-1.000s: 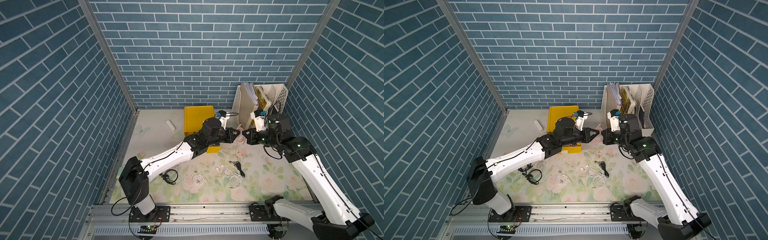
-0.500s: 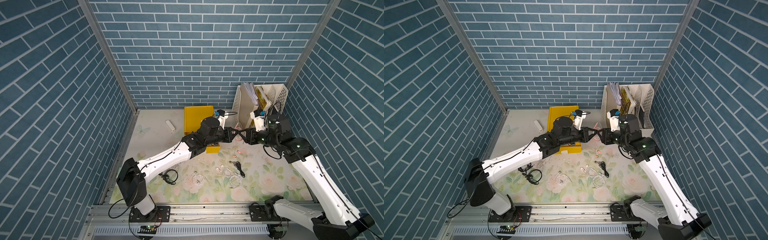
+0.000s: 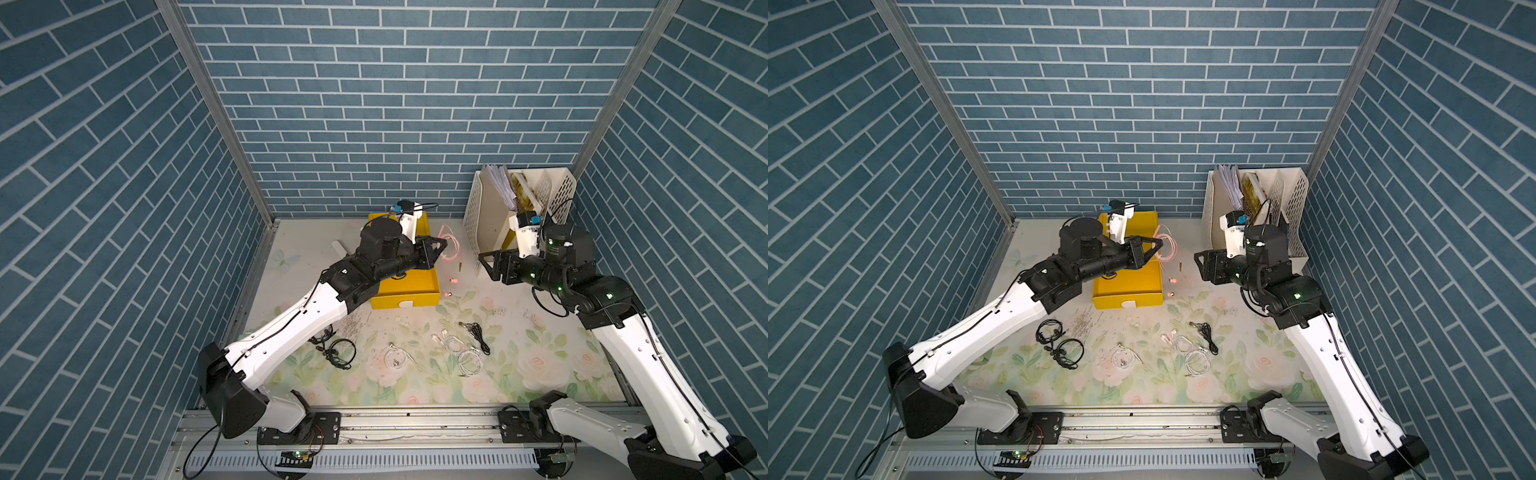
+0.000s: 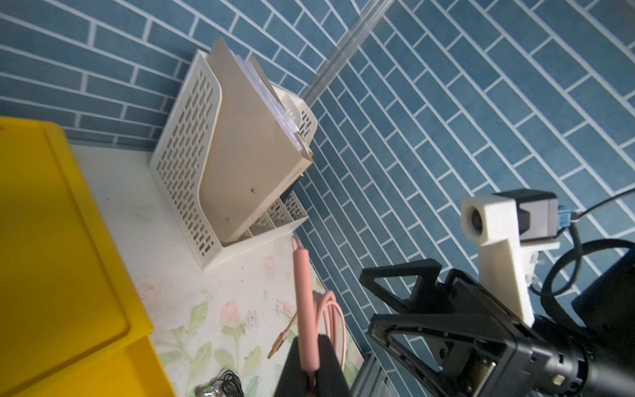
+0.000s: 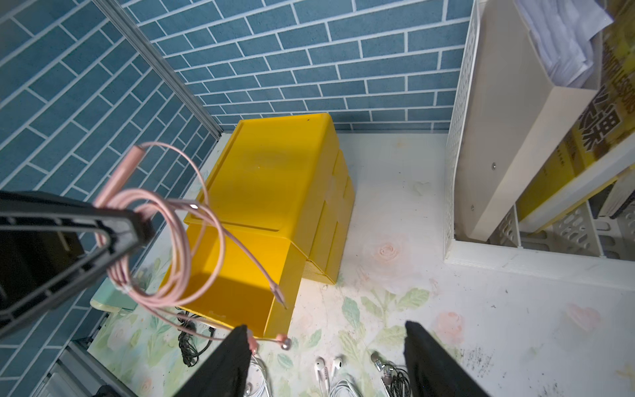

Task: Place the wired earphones into the drawer by color
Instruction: Place the wired earphones in the drawer.

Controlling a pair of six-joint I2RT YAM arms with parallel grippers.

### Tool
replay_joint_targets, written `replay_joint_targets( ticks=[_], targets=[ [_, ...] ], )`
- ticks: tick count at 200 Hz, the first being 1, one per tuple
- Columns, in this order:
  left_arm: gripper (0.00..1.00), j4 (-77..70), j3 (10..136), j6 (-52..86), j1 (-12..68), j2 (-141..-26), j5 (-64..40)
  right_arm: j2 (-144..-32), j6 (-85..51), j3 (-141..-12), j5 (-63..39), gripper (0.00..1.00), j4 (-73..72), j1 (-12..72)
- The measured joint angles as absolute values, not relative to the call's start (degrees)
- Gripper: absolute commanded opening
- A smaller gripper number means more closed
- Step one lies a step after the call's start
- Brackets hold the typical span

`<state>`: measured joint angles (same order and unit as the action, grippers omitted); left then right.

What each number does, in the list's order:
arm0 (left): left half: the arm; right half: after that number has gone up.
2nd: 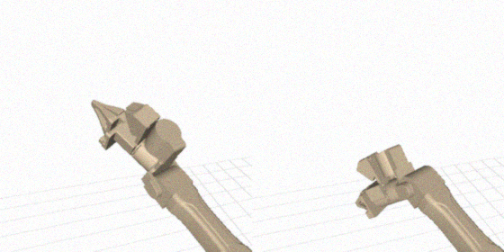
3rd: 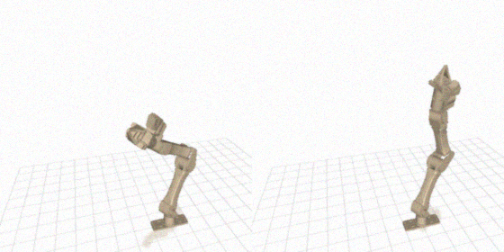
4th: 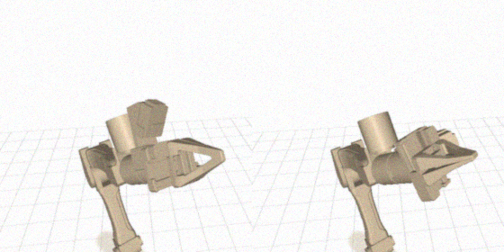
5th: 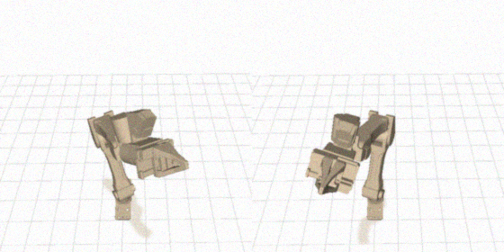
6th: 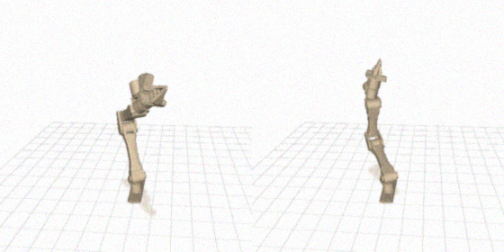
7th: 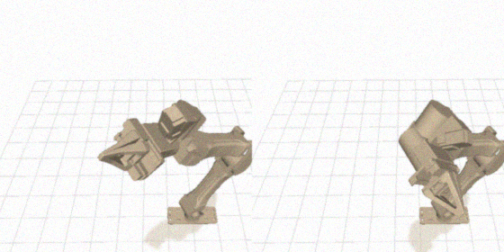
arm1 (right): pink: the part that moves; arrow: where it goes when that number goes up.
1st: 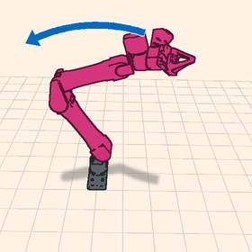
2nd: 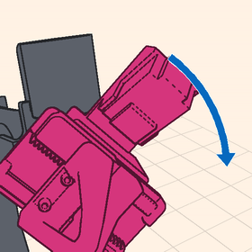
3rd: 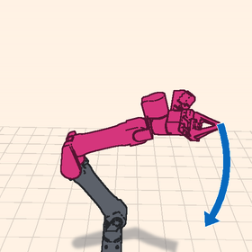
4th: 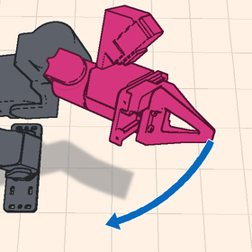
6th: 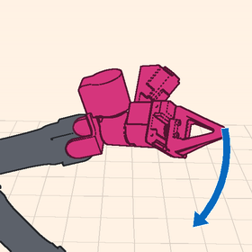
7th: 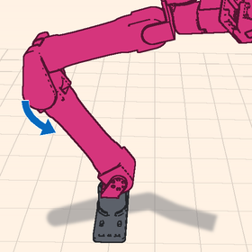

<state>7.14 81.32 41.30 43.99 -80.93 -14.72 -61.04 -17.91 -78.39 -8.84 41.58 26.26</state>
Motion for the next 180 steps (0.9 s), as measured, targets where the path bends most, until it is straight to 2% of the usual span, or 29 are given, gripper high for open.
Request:
replay_joint_targets(
  ticks=[105, 180],
  targets=[
    [0.11, 12.93, 85.45, 38.85, 39.53, -79.29, -15.73, -61.52, -17.91, -78.11, -8.54, 0.72, 41.32, 26.26],
    [0.12, 12.97, 80.07, 37.91, 36.69, -76.18, -15.75, -61.6, -17.91, -75.46, -8.56, 0.72, 40.6, 26.24]
  ],
)
